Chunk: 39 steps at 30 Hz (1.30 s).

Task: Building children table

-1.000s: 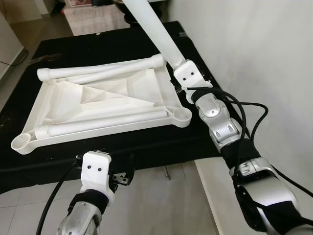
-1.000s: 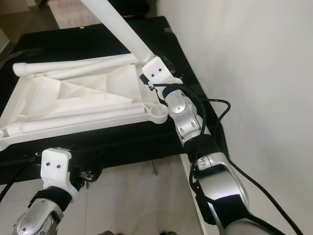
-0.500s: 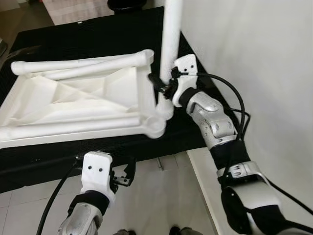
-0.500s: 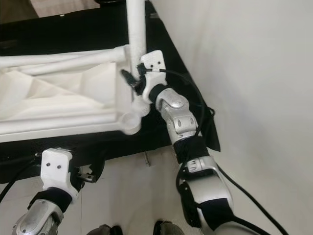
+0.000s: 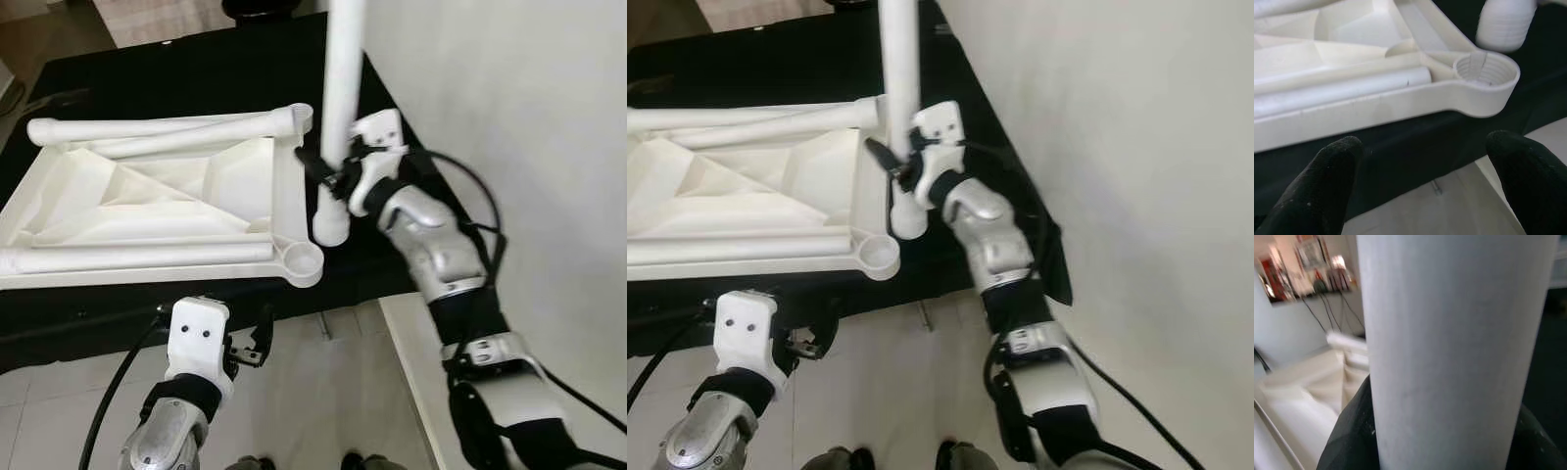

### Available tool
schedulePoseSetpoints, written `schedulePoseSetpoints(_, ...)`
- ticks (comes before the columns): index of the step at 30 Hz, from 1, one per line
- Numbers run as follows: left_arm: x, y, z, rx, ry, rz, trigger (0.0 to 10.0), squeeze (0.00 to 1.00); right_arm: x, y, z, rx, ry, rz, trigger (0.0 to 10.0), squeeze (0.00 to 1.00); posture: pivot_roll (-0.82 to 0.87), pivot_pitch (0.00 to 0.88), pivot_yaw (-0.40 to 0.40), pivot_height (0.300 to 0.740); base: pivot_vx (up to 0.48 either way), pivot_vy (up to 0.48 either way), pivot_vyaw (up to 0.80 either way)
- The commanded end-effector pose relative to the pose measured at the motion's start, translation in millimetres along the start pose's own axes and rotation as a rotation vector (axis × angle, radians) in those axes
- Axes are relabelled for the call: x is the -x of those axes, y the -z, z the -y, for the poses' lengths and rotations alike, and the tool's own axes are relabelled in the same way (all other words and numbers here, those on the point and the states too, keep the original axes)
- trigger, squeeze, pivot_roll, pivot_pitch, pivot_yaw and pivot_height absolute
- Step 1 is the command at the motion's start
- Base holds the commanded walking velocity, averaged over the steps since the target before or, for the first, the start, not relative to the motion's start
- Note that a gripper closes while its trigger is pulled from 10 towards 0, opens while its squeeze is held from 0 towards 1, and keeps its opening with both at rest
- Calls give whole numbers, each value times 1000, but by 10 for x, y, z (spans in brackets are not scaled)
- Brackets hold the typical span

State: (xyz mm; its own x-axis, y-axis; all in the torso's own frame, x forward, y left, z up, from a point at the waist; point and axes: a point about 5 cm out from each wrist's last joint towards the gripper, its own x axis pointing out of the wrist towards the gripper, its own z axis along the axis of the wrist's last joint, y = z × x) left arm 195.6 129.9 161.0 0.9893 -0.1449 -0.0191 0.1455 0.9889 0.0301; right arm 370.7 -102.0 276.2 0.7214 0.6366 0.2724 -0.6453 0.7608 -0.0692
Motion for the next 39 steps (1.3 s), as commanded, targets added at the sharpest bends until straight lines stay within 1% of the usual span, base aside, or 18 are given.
schedulePoseSetpoints(1, 26, 46, -1, 0, 34, -22, 10000, 0, 47, -183, -56, -27, -116, 69, 10000, 0, 58, 190, 1, 740, 0, 0, 0)
schedulePoseSetpoints(2, 26, 46, -1, 0, 34, -22, 10000, 0, 47, -183, -56, -27, -116, 69, 10000, 0, 58, 190, 1, 740, 0, 0, 0)
schedulePoseSetpoints(4, 49, 49, 20, 30, 66, -29, 10000, 0, 79, -241, -136, -4, -228, 76, 10000, 0, 51, 185, 3, 740, 0, 0, 0)
schedulePoseSetpoints(5, 49, 49, 20, 30, 66, -29, 10000, 0, 79, -241, -136, -4, -228, 76, 10000, 0, 51, 185, 3, 740, 0, 0, 0)
schedulePoseSetpoints(7, 90, 46, 62, 84, 119, -36, 10000, 0, 96, -249, -248, -21, -345, 73, 10000, 0, 46, 178, 2, 740, 0, 0, 0)
schedulePoseSetpoints(9, 147, 44, 130, 122, 187, -48, 10000, 0, 95, -228, -344, -31, -425, 63, 10000, 0, 46, 176, 2, 740, 0, 0, 0)
schedulePoseSetpoints(10, 170, 48, 162, 127, 214, -52, 10000, 0, 93, -207, -394, -38, -457, 60, 8275, 0, 50, 173, -1, 740, 0, 0, 0)
schedulePoseSetpoints(11, 184, 56, 188, 138, 232, -58, 10000, 0, 95, -177, -450, -34, -496, 52, 0, 0, 53, 170, -3, 740, 0, 0, 0)
schedulePoseSetpoints(15, 196, 59, 216, 162, 251, -60, 10000, 0, 106, -136, -521, -33, -549, 37, 0, 0, 53, 170, -3, 740, 0, 0, 0)
schedulePoseSetpoints(18, 243, 42, 280, 214, 310, -68, 10000, 0, 147, -100, -583, -30, -612, -7, 0, 0, 57, 173, -6, 740, 0, 0, 0)
schedulePoseSetpoints(19, 266, 41, 305, 228, 335, -76, 10000, 0, 151, -95, -594, -30, -622, -18, 10000, 0, 56, 181, -3, 740, 0, 0, 0)
schedulePoseSetpoints(23, 306, 25, 359, 267, 396, -84, 10000, 0, 146, -81, -604, -32, -666, -46, 10000, 0, 68, 219, -2, 740, 0, 0, 0)
schedulePoseSetpoints(27, 317, 0, 374, 265, 430, -78, 10000, 0, 113, -81, -599, -32, -666, -47, 10000, 0, 68, 236, 5, 740, 0, 0, 0)
schedulePoseSetpoints(29, 336, -31, 384, 274, 469, -72, 10000, 0, 60, -101, -555, -29, -665, -32, 10000, 0, 72, 267, 17, 740, 0, 0, 0)
schedulePoseSetpoints(30, 336, -31, 384, 274, 469, -72, 10000, 0, 60, -101, -555, -29, -665, -32, 10000, 0, 72, 267, 17, 740, 0, 0, 0)
schedulePoseSetpoints(32, 336, -65, 394, 284, 514, -64, 10000, 0, -19, -183, -473, -58, -658, 9, 10000, 0, 77, 279, 19, 740, 0, 0, 0)
schedulePoseSetpoints(35, 345, -91, 394, 280, 523, -58, 10000, 0, -40, -246, -459, -67, -668, 36, 10000, 0, 85, 295, 21, 740, 0, 0, 0)
schedulePoseSetpoints(39, 317, -122, 383, 277, 535, -44, 10000, 0, -120, -330, -429, -93, -688, 84, 10000, 0, 96, 315, 13, 740, 0, 0, 0)
